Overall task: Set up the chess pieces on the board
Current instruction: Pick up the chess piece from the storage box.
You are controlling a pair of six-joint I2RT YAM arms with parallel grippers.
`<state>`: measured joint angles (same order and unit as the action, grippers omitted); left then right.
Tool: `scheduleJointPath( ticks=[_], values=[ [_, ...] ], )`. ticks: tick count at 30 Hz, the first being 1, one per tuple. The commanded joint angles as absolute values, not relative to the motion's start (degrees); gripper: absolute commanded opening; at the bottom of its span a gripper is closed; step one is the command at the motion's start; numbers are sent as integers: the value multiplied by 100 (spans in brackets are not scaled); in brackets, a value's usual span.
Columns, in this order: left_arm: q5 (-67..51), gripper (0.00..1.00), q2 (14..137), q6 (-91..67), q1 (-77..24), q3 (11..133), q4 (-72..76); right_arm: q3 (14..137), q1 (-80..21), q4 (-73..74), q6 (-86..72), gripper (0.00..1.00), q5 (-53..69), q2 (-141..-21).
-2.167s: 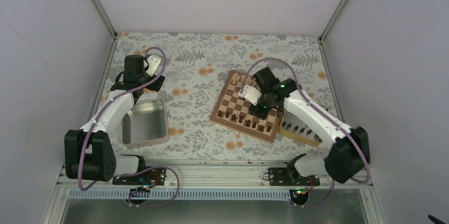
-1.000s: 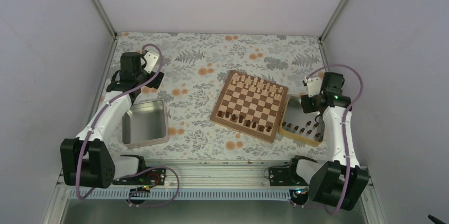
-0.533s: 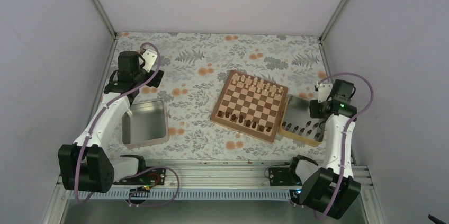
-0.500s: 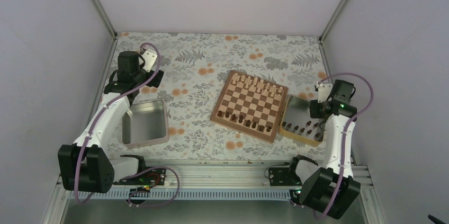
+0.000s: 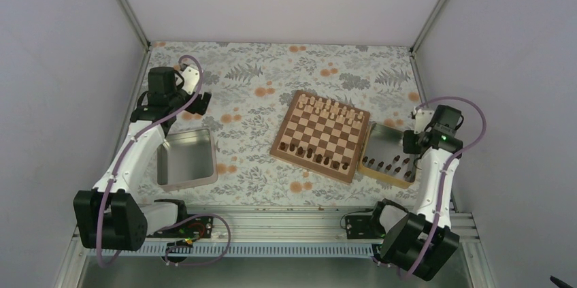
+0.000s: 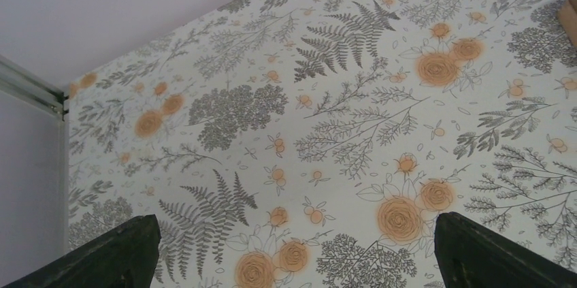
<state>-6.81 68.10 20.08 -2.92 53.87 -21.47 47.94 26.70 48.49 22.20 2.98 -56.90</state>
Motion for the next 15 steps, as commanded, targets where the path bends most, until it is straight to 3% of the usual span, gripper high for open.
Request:
scheduleJointPath(
  ticks=[1, 15],
  values=[
    [-1078, 100, 6770, 1959, -236, 5584, -2238, 4737, 2791, 4856, 2187, 43, 420, -5638],
    [-1081, 100, 6869, 1947, -198, 5599, -2199, 4738, 2812, 4899, 2267, 43, 567, -5687]
  ],
)
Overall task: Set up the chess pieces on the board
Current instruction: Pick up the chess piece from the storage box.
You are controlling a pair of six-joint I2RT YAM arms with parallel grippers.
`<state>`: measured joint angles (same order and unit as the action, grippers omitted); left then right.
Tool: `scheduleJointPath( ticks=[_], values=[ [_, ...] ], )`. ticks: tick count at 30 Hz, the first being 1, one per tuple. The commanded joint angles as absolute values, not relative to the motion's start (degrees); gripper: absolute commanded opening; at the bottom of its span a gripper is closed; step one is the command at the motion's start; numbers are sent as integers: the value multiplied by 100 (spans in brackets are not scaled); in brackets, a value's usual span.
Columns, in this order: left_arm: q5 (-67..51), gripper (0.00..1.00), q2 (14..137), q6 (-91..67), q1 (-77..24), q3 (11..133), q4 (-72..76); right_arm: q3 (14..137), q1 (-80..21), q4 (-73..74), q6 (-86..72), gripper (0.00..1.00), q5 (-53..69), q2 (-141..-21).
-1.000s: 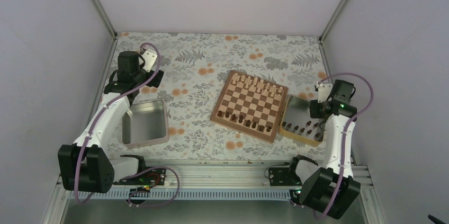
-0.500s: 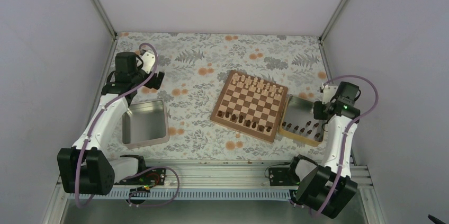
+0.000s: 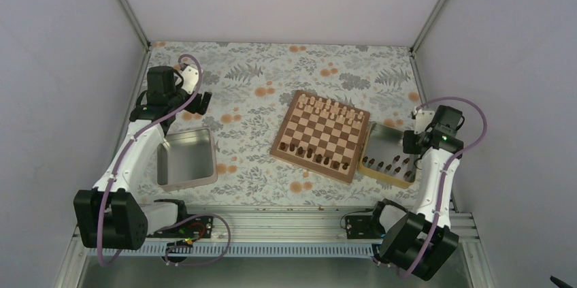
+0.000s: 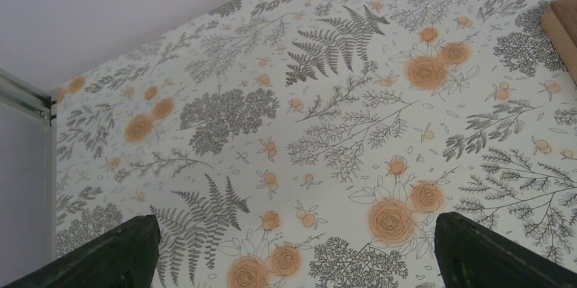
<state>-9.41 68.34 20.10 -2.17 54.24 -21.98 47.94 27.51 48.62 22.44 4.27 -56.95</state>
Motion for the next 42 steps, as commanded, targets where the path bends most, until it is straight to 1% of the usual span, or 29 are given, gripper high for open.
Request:
scheduleJointPath(
  ticks=[1, 18, 22, 26, 29, 35, 38, 42],
  values=[
    [-1081, 100, 6876, 1943, -194, 5599, -2191, 4737, 2812, 4904, 2276, 43, 583, -5680],
    [-1196, 100, 6735, 1929, -193, 5446, -1862, 4779, 2804, 5064, 2433, 43, 774, -5763],
    [-1171, 100, 6671, 1934, -193, 5356, -1756, 4869, 2799, 5394, 2673, 45, 710, -5792],
    [-1277, 100, 6769, 1992, -193, 5290, -1667, 5116, 2788, 6024, 3177, 45, 845, -5831],
    [-1301, 100, 6907, 2033, -185, 5379, -1719, 5183, 2743, 6192, 3507, 45, 560, -5774],
    [-1334, 100, 7095, 2087, -176, 5495, -1843, 4754, 2742, 5788, 3956, 48, -311, -5716],
    [-1290, 100, 7165, 2124, -167, 5523, -1908, 4697, 2759, 5547, 3979, 50, -376, -5835],
    [-1180, 100, 7140, 2174, -107, 5404, -1844, 4557, 2764, 5048, 4050, 49, -417, -6173]
  ],
)
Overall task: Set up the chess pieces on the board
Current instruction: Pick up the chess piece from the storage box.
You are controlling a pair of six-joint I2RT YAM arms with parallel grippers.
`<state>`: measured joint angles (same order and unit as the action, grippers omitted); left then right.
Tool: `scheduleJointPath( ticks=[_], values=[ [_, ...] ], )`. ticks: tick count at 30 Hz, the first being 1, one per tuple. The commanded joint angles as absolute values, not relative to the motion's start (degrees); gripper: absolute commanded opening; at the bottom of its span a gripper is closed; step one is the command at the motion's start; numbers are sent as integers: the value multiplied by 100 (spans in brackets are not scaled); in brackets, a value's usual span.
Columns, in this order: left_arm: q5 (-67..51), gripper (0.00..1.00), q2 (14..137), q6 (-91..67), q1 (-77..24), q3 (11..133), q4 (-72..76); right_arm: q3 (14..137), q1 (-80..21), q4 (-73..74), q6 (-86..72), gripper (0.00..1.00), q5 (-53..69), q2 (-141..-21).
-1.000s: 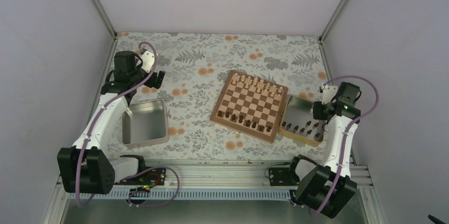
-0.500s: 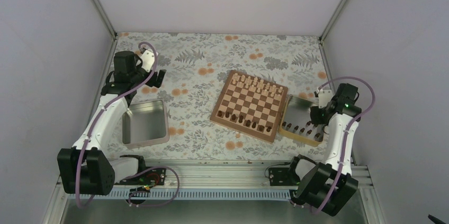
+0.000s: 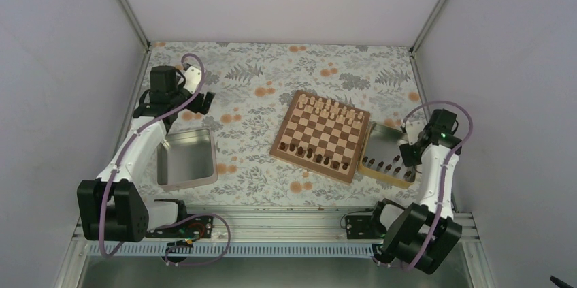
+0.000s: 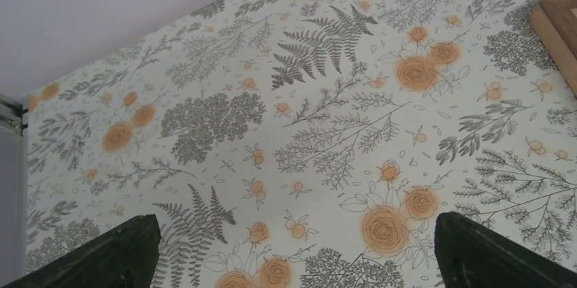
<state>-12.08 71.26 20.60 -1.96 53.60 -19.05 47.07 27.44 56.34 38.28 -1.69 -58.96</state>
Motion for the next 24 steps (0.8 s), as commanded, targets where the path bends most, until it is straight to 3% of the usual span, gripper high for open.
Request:
scheduleJointPath(
  ticks=[1, 14, 24],
  values=[
    [-1152, 100, 7163, 2184, -92, 5343, -1806, 4531, 2761, 4868, 4048, 49, -506, -6274],
    [-1009, 100, 7460, 2276, 52, 5231, -1759, 4410, 2760, 4855, 4521, 44, 393, -6757],
    [-957, 100, 7550, 2294, 92, 5269, -1744, 4434, 2720, 4638, 4579, 33, 562, -7457]
  ],
)
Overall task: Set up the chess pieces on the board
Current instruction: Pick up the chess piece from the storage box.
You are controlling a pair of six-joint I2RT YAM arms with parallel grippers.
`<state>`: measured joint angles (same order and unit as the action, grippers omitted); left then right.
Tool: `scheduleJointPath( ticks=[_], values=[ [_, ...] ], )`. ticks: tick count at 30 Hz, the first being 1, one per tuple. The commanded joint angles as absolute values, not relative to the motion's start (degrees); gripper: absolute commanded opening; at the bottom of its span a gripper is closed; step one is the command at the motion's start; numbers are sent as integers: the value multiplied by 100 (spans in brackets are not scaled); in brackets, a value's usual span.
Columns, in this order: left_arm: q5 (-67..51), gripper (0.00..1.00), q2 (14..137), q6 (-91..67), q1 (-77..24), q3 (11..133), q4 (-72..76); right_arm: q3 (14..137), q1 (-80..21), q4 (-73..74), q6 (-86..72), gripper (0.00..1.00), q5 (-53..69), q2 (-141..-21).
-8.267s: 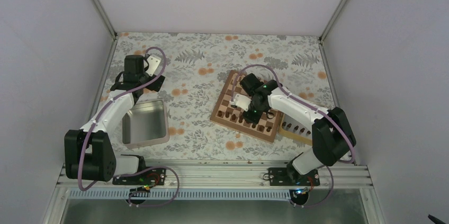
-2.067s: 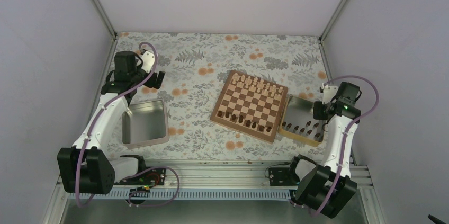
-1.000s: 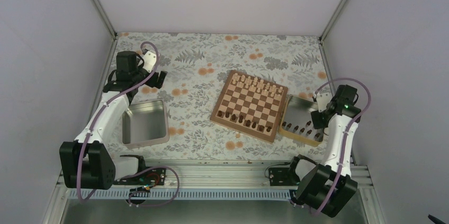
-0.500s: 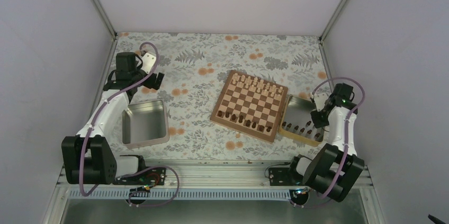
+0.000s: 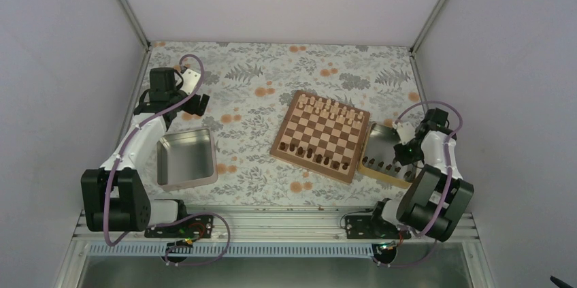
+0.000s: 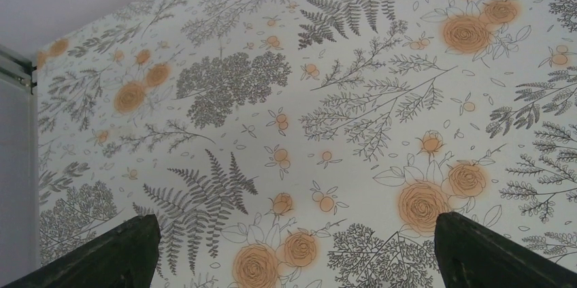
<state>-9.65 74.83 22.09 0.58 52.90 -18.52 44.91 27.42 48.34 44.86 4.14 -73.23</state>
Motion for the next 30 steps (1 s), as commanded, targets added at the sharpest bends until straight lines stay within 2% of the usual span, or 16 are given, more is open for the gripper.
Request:
scheduleJointPath(
  ticks=[1, 12, 24, 30],
  values=[
    [-970, 100, 7550, 2294, 84, 5263, -1743, 4438, 2716, 4632, 4579, 32, 567, -7503],
    [-967, 100, 7514, 2303, 87, 5238, -1745, 4385, 2570, 4502, 4496, 26, 572, -7864],
    [-1036, 100, 7442, 2302, 86, 5238, -1757, 4417, 2410, 4244, 4258, 25, 206, -8014],
    [-1042, 100, 7457, 2300, 88, 5247, -1759, 4522, 2408, 4328, 4254, 24, 409, -7859]
  ],
)
